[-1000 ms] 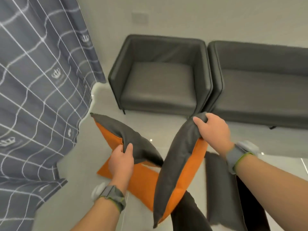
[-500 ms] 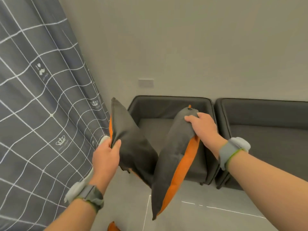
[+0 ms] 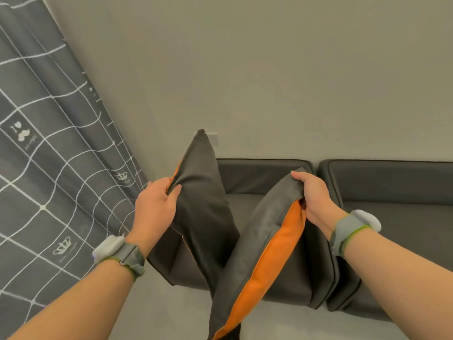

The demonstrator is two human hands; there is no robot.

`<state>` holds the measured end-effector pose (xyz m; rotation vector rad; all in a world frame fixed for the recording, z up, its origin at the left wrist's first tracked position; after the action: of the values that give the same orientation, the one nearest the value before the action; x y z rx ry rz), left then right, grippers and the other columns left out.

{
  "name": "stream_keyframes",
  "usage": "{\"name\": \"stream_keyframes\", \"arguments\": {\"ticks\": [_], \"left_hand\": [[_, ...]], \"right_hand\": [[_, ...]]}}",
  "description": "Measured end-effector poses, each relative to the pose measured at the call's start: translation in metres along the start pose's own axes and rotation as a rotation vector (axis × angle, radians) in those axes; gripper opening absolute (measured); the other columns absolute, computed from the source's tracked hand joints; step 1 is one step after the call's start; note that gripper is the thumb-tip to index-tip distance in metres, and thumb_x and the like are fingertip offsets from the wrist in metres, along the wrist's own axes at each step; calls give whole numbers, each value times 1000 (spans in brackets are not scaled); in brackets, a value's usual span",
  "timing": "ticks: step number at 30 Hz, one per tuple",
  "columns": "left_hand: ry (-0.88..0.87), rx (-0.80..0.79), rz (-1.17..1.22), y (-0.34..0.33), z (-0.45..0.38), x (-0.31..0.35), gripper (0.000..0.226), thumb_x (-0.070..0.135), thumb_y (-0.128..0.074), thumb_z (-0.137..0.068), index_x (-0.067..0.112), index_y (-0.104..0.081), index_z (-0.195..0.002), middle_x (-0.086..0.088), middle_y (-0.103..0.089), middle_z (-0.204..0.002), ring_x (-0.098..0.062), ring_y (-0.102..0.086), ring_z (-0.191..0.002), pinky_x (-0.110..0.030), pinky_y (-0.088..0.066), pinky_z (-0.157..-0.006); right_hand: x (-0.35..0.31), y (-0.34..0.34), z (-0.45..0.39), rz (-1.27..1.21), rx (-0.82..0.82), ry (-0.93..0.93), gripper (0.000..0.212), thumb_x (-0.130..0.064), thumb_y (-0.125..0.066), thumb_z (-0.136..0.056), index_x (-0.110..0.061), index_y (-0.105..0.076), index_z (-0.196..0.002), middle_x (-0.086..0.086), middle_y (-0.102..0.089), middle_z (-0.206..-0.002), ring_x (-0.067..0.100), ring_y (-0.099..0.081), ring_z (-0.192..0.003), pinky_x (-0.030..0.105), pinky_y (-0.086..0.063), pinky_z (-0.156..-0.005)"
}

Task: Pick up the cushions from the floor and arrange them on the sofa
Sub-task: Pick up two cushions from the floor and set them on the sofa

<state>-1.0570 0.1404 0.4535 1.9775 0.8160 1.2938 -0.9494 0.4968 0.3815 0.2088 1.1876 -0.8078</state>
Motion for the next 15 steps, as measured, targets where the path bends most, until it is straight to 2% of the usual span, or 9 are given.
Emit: {"name": "stream_keyframes", "arguments": {"ticks": [3, 6, 9, 13, 15], "left_hand": [[-15, -59, 4, -35, -69, -15, 31, 37, -60, -99, 15, -54, -77, -7, -61, -75, -38, -59, -83, -51, -51, -79], [10, -98, 33, -56, -131, -28, 41, 32, -64, -98, 14, -42, -69, -4, -52, -64, -35, -53, -73, -43, -40, -65], [21, -170, 74, -85, -201, -44, 42, 29, -66, -97, 14, -40, -67, -4, -49, -62, -27, -48, -65, -41, -33, -61], [68, -373, 131, -149, -299, -76, 39, 23, -68, -96, 14, -43, -68, 0, -46, -65, -19, -43, -63, -37, -30, -57], [65, -489, 114, -193, -338, -96, 37, 23, -71, -94, 7, -47, -71, -3, -48, -68, -22, -46, -66, -38, -33, -61]], "right_hand": [[3, -9, -56, -10, 51, -53, 14, -24, -73, -89, -11, -70, -90, 6, -74, -81, 23, -70, -75, 33, -53, -63], [10, -19, -110, 11, 91, -94, 21, -29, -76, -85, -10, -68, -91, 3, -72, -76, 22, -66, -69, 34, -48, -63], [14, -32, -173, 63, 135, -172, 26, -32, -78, -80, -15, -64, -94, 2, -65, -76, 20, -55, -61, 30, -37, -55], [33, -46, -260, 216, 220, -388, 23, -37, -72, -86, -23, -55, -89, -4, -51, -67, 10, -35, -35, 16, -21, -35], [42, -51, -302, 300, 278, -431, 21, -34, -69, -92, -17, -57, -91, -1, -55, -68, 11, -45, -37, 14, -26, -29]]}}
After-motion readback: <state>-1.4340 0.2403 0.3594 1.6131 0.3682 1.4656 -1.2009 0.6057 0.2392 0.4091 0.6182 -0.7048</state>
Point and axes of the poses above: each hand's wrist, its own z-axis away from the middle knuckle, its own y-axis out of the back of the hand, x = y × z, the point moved 7 cm from there along -z, towards the middle knuckle
